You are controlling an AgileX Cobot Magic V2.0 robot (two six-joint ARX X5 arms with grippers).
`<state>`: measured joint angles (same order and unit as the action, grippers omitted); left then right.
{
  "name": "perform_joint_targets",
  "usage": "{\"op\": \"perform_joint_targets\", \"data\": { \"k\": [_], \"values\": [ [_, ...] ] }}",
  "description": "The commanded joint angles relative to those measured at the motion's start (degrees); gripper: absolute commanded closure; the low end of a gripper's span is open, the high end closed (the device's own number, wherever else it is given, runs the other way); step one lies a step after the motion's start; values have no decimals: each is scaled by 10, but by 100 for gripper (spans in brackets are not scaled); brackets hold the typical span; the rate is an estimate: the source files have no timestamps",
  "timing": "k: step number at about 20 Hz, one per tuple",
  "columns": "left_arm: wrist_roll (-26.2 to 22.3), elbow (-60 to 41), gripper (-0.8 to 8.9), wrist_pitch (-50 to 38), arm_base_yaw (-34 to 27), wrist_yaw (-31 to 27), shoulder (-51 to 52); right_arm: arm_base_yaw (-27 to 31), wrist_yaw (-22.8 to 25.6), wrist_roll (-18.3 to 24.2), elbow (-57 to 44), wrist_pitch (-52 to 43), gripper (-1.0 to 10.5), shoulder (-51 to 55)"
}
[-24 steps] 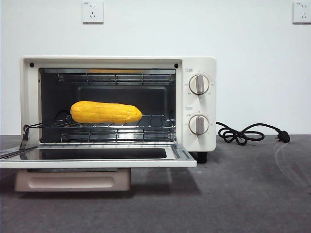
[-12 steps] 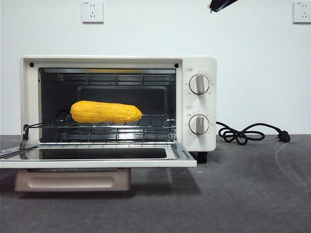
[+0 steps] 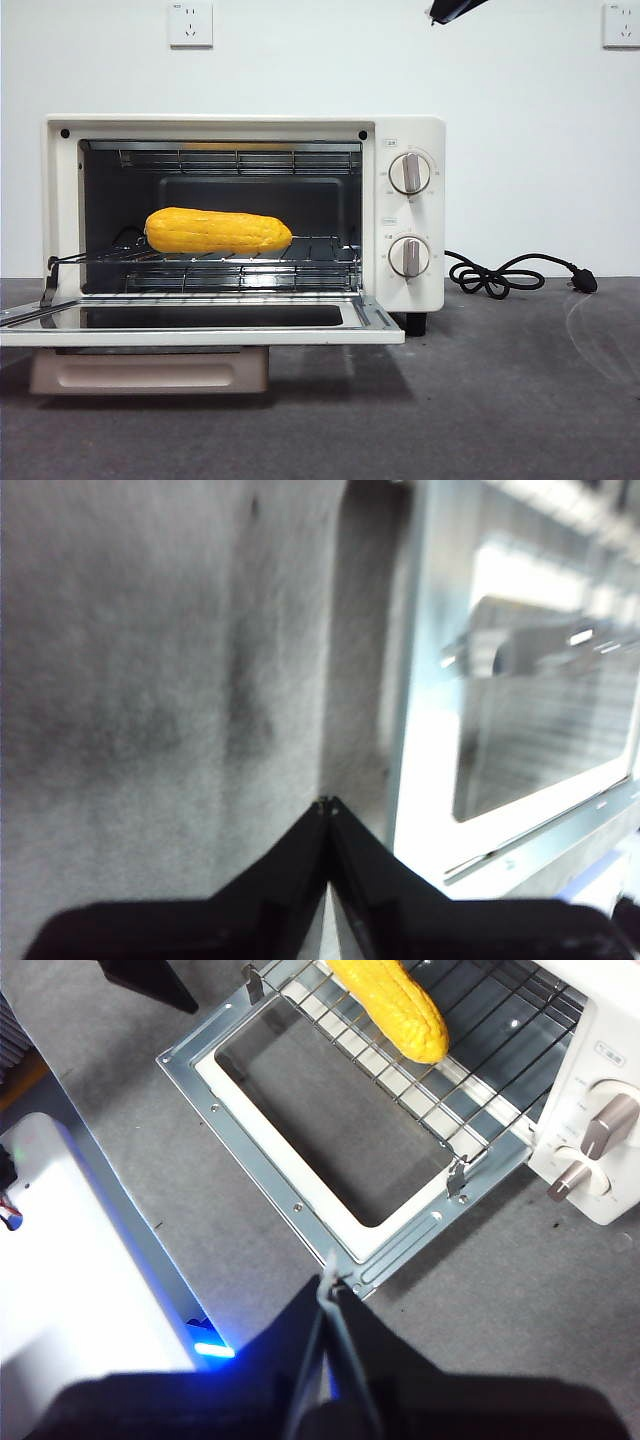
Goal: Take the corn from the table,put the corn in the oven
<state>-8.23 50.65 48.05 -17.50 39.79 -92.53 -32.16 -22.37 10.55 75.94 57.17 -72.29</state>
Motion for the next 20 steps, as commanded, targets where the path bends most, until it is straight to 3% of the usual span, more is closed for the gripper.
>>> {"op": "perform_joint_targets", "data": {
  "k": [1, 3, 9, 16, 20],
  "values": [
    [-15, -5, 822, 4, 18, -28, -17, 0, -2, 6, 0, -3, 958, -2],
    [-14, -5, 822, -2, 34, -57, -26, 0, -2, 6, 0, -2, 958, -2],
    [1, -5, 822, -35, 72, -50, -31, 0, -2, 6, 0, -2, 958, -2],
    [5, -5, 822, -33, 92, 42, -31, 0, -2, 5, 0, -1, 958, -2],
    [5, -5, 822, -11, 86, 59, -30, 0, -2, 4, 0, -2, 958, -2]
  ]
}}
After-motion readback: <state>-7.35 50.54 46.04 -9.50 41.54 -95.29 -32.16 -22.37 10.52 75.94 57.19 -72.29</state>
